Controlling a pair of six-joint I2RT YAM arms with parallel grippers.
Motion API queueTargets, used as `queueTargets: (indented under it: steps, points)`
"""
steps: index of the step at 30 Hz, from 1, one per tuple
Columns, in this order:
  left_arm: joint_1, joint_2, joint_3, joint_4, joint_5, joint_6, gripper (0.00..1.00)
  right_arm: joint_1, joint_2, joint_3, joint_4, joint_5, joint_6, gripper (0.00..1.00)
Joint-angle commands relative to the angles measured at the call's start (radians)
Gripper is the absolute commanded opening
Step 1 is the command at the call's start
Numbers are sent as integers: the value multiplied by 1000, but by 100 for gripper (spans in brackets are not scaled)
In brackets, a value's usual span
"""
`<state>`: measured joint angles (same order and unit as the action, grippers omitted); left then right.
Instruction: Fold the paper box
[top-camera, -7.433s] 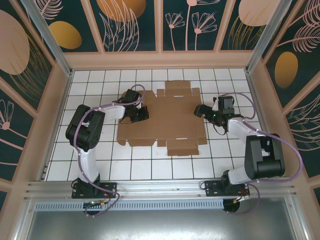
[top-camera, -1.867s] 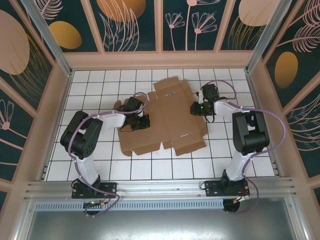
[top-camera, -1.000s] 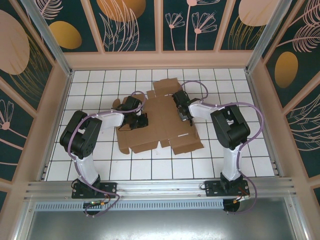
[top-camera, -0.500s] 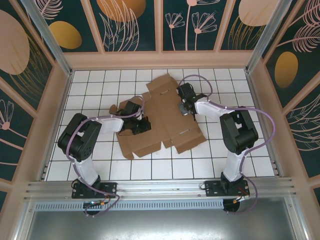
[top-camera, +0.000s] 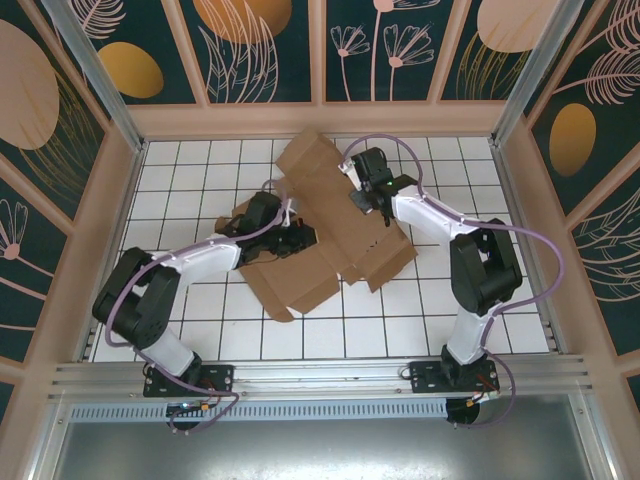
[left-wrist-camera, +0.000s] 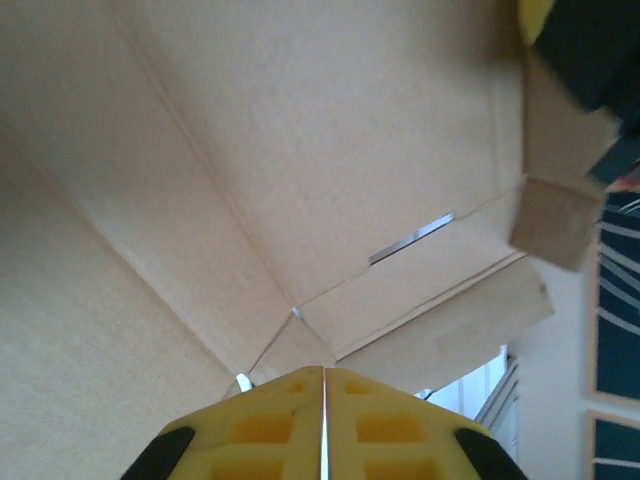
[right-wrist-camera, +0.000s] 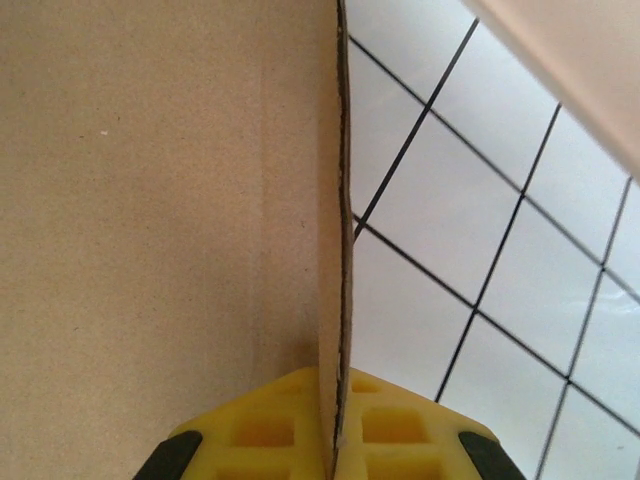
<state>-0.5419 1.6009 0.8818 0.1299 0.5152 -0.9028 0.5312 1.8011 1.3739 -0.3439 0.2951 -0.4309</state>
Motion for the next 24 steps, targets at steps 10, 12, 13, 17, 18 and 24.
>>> queueTargets:
  steps: [10, 12, 13, 17, 18, 24]
  points:
    - [131, -119, 137, -17, 45, -48, 45, 68, -50, -20, 78, 79, -106, 0]
    - [144, -114, 157, -2, 57, -72, 50, 72, -57, -22, 82, 79, -107, 0]
    - [150, -108, 164, 9, 67, -87, 52, 73, -59, -24, 86, 76, -106, 0]
    - [158, -51, 220, 50, 117, -141, 56, 78, -86, -56, 123, 65, -116, 0]
    - [158, -37, 236, 59, 125, -152, 57, 81, -92, -64, 133, 60, -120, 0]
    - [157, 49, 334, 38, 126, -177, 59, 91, -99, -77, 153, 72, -129, 0]
